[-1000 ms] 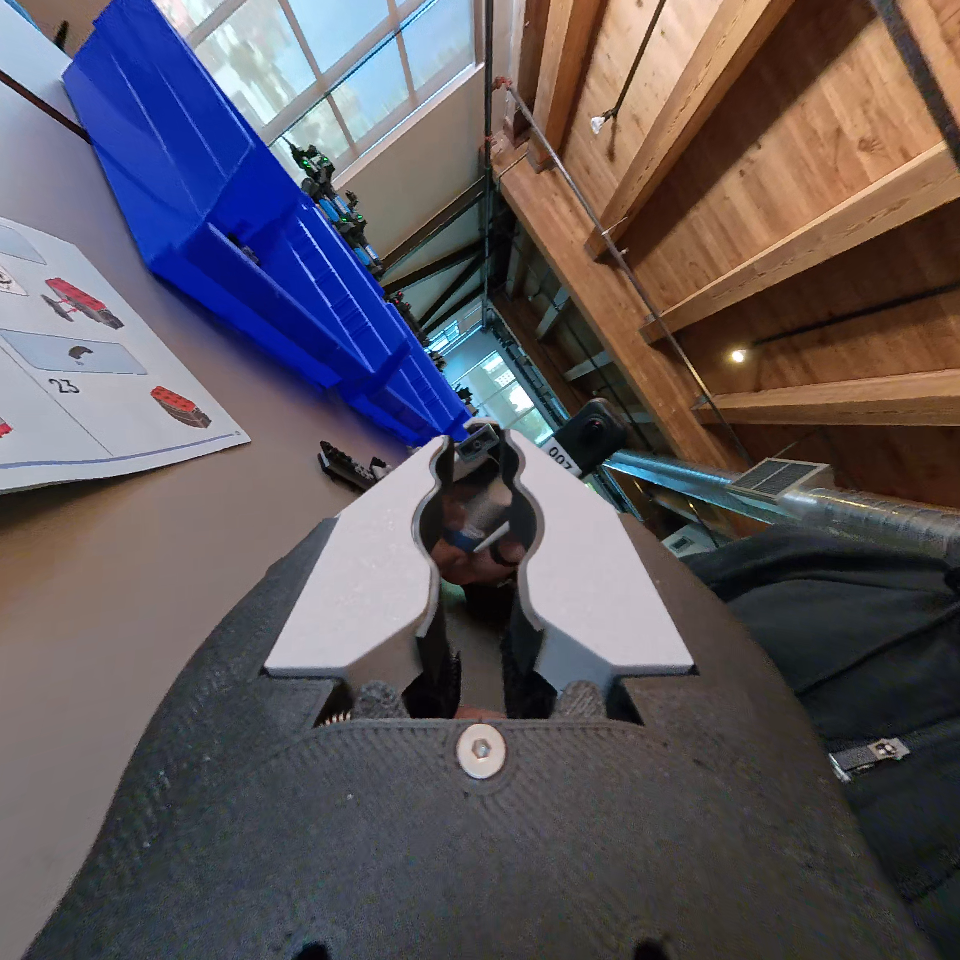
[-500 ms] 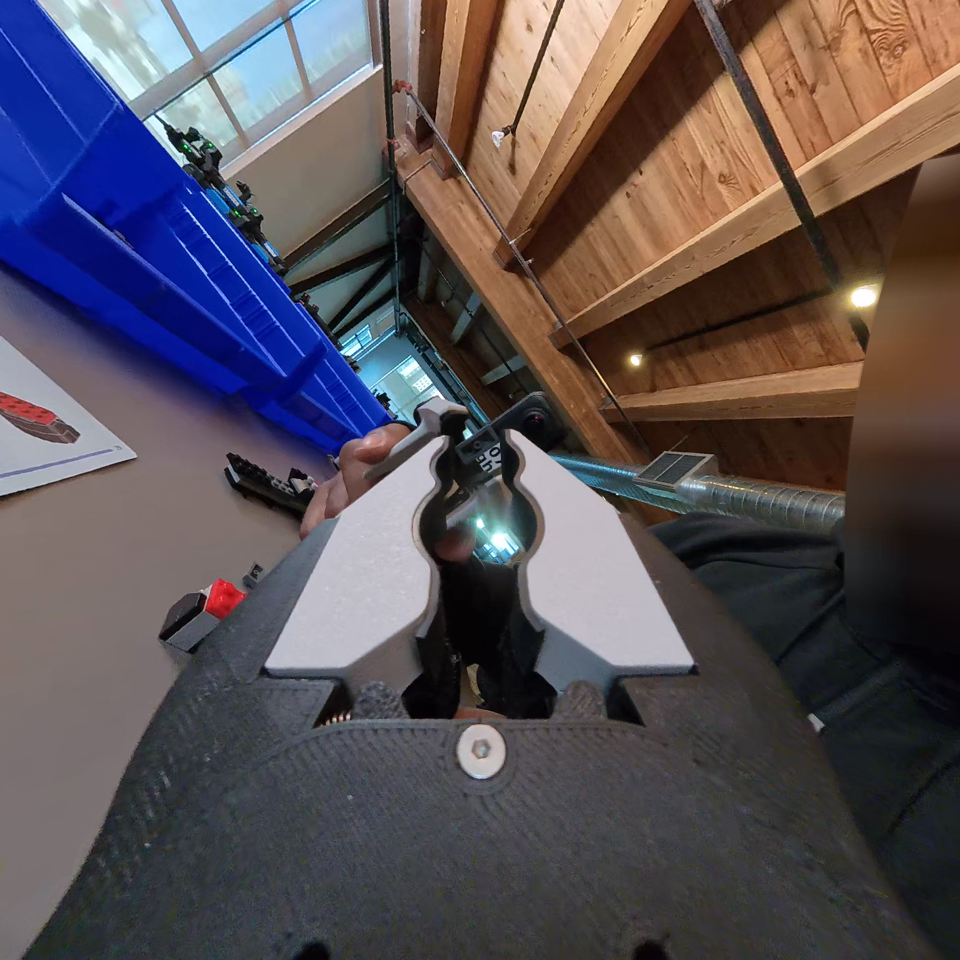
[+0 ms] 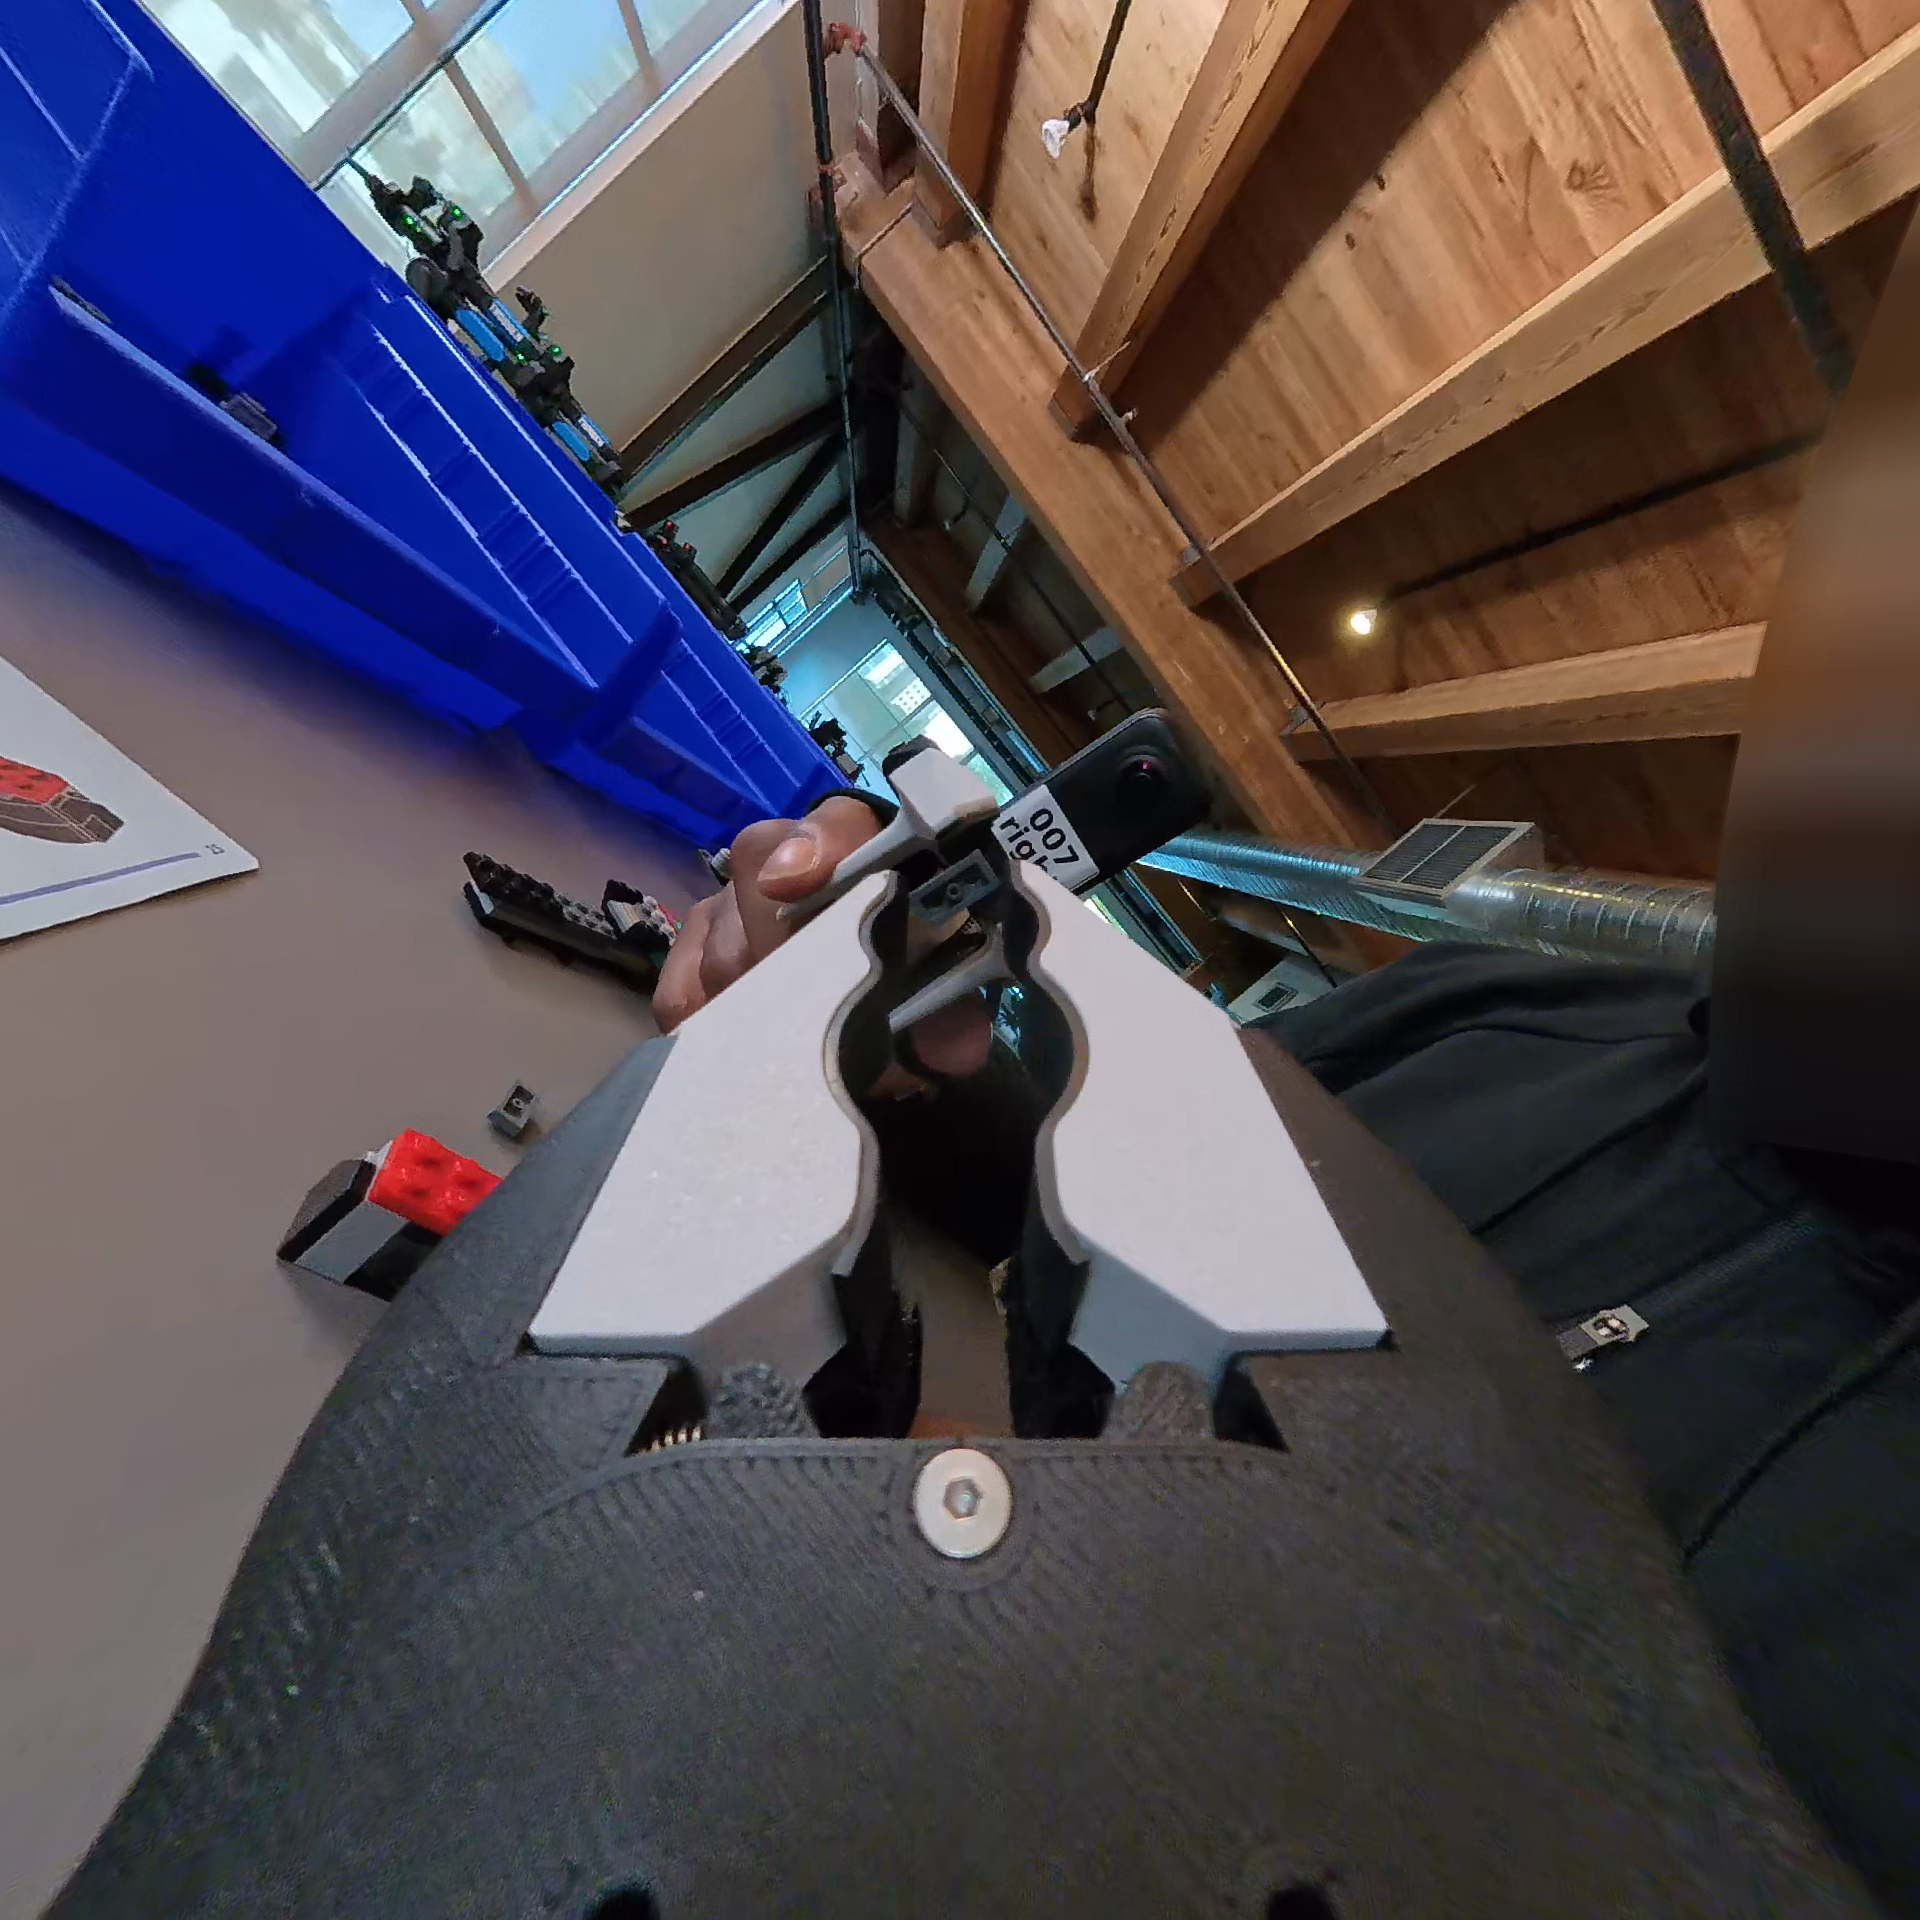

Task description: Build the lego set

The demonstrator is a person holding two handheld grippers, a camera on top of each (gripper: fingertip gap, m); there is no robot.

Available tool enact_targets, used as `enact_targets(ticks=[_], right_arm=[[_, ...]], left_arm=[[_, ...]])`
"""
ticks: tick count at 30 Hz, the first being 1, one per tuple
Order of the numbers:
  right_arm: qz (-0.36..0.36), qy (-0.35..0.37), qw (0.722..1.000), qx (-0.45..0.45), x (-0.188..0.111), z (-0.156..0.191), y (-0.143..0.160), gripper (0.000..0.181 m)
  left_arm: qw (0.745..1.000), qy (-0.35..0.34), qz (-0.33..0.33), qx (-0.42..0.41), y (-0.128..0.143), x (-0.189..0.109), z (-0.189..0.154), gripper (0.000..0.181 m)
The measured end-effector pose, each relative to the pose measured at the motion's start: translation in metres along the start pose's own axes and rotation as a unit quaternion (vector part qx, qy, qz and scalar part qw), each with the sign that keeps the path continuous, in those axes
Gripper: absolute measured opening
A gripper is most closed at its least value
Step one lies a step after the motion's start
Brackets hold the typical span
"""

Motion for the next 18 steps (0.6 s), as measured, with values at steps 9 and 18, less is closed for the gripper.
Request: enact_targets(ticks=[9,18], right_arm=[[0.005,-0.004,1.000,-0.002,0.0008,0.0014,0.0018,0.008],[0.004,-0.002,1.000,0.008,-0.0020,-0.0024,0.0008,0.007]], left_arm=[[1.000,0.011,-0.006,-0.005,-0.0005,-0.0016,-0.0023,0.018],[0.999,-0.032,0.000,0.022,-0.0032,-0.0073,0.0004,0.027]])
Point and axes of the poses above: each gripper's, where its closed fingertips meet, x out along the fingers, y out of its underside, z = x × y across the jaws, the point moved 5 cm from there along -x, back along the fingers, and after that the axes turned 1 degree about y, right-handed, at the moved point
